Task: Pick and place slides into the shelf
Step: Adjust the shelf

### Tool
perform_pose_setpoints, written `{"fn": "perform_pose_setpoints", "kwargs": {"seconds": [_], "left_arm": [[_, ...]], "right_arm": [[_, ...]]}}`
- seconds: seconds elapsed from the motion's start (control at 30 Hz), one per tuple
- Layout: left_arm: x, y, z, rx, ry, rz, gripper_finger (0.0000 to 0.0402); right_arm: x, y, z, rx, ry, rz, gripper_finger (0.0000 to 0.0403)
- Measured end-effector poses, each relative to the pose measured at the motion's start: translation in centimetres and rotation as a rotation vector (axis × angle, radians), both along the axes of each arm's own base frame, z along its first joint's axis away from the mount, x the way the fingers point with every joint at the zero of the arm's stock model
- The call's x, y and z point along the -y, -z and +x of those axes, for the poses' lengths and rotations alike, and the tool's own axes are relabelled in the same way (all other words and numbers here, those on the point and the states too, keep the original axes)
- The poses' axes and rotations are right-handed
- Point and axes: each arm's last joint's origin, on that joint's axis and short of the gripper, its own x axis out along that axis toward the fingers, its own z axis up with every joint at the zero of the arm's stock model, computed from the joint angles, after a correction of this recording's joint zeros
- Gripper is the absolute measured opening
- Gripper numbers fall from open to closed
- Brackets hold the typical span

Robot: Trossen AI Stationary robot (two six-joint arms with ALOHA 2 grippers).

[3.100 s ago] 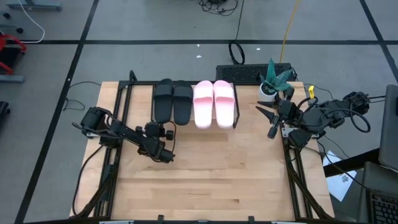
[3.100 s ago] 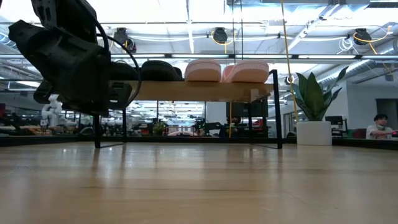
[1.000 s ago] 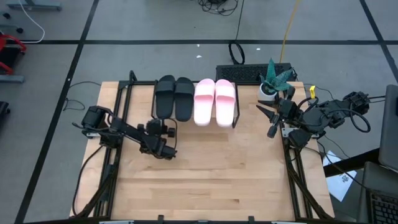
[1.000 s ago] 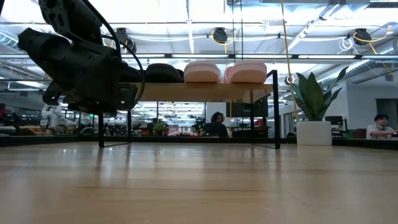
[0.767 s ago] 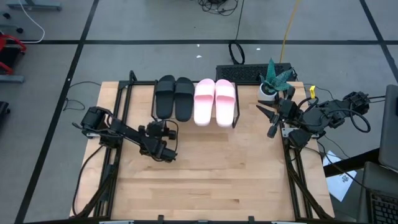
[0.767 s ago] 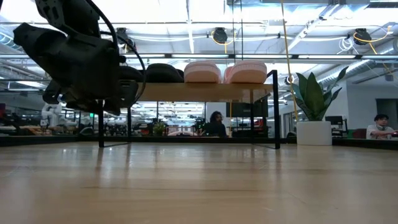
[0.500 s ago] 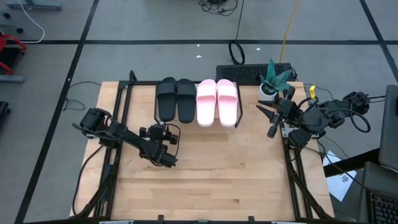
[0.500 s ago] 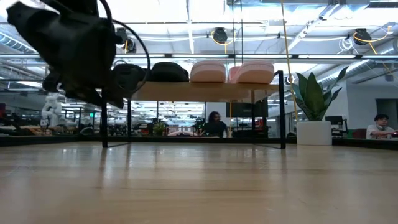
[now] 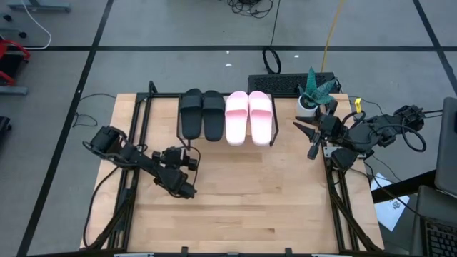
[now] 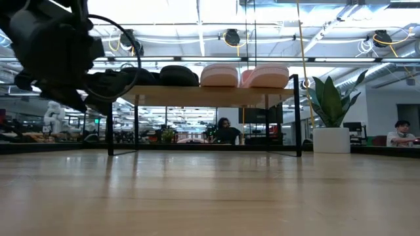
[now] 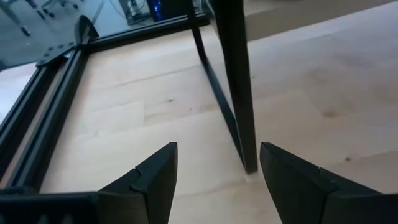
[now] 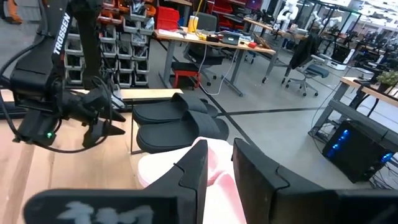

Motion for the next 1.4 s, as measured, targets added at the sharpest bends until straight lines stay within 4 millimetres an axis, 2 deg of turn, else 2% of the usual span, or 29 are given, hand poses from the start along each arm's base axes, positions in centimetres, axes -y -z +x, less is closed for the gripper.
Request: {"fn": "perform_pose_setpoints", "kwargs": {"seconds": [0.53, 1.4], "left_arm": [[0.6, 0.0, -0.3, 0.048, -0.012, -0.010, 0.0225], [-2.6, 0.4, -0.2, -0.010, -0.107, 0.047, 0.0225]], "right_arm": [[0.0, 0.0, 0.0, -0.012, -0.006, -0.023, 0.0068], [0.0, 0.0, 0.0, -0.020, -0.005, -0.039, 0.0068]]}}
